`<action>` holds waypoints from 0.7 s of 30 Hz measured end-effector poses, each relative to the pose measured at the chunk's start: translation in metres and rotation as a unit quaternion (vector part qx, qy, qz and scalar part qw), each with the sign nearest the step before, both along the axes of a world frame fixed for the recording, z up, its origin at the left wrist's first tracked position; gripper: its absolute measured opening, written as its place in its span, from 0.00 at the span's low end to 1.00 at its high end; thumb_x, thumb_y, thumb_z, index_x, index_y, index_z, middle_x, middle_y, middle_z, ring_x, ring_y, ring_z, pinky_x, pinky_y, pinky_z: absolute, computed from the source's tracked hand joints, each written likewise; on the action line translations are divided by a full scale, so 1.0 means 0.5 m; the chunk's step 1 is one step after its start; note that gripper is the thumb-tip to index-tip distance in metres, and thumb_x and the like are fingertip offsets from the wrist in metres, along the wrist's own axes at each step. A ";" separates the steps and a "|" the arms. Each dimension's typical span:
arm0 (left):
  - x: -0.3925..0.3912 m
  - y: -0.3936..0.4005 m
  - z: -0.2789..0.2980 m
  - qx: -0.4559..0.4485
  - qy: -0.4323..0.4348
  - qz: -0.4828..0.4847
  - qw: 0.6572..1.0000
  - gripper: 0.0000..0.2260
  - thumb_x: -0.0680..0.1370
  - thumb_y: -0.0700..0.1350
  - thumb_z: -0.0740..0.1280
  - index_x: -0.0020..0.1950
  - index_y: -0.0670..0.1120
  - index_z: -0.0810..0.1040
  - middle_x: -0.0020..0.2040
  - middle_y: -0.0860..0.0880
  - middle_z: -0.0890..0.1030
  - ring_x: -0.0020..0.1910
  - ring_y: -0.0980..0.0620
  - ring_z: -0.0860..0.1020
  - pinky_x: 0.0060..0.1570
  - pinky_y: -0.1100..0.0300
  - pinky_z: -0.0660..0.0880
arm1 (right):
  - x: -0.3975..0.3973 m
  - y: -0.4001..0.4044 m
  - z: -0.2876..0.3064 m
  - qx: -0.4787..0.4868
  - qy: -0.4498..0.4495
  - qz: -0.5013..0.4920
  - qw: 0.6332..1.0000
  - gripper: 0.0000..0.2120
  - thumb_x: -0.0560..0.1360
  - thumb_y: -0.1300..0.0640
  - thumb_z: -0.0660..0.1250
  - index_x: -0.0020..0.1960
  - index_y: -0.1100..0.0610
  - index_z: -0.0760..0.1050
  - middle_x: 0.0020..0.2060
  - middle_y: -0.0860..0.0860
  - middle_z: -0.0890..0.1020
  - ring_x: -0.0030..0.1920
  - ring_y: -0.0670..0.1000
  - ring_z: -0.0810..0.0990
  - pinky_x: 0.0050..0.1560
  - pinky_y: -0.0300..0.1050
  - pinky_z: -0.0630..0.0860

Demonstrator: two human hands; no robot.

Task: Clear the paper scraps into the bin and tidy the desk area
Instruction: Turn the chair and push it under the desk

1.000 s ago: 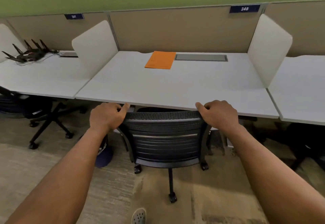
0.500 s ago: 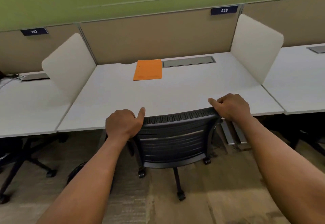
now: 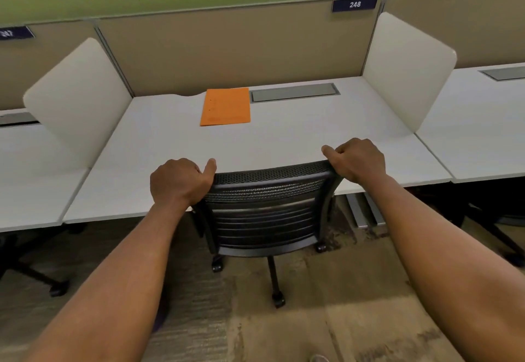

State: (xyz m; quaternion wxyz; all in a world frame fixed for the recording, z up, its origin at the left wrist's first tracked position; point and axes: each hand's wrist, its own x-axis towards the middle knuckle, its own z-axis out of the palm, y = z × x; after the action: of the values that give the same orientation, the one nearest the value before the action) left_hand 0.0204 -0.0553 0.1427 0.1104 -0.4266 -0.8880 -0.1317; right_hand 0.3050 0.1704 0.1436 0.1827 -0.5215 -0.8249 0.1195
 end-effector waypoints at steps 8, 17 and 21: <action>-0.016 0.013 0.004 -0.005 0.007 -0.001 1.000 0.33 0.74 0.67 0.49 0.21 0.45 0.73 0.19 0.51 0.71 0.22 0.51 0.70 0.27 0.64 0.62 | -0.010 0.013 0.005 0.007 -0.001 0.024 1.000 0.30 0.68 0.34 0.53 0.28 0.58 0.79 0.24 0.49 0.78 0.29 0.51 0.75 0.30 0.40 0.65; -0.001 -0.015 -0.010 0.008 -0.032 0.001 0.999 0.30 0.74 0.65 0.48 0.23 0.47 0.71 0.22 0.52 0.73 0.25 0.52 0.71 0.27 0.62 0.62 | 0.000 0.002 0.004 -0.008 -0.008 0.061 0.998 0.30 0.70 0.34 0.51 0.29 0.56 0.78 0.27 0.49 0.79 0.31 0.52 0.76 0.32 0.42 0.71; -0.002 -0.012 -0.004 -0.037 -0.053 -0.013 0.998 0.29 0.75 0.66 0.46 0.29 0.49 0.75 0.30 0.52 0.77 0.31 0.53 0.74 0.31 0.60 0.66 | 0.002 0.009 0.019 -0.046 -0.058 0.123 0.990 0.28 0.73 0.34 0.51 0.30 0.52 0.77 0.31 0.48 0.80 0.36 0.51 0.78 0.37 0.45 0.75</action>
State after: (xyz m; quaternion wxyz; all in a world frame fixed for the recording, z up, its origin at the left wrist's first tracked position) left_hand 0.0193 -0.0613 0.1406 0.0456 -0.4347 -0.8910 -0.1223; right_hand 0.3059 0.1750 0.1529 0.0940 -0.4303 -0.8855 0.1482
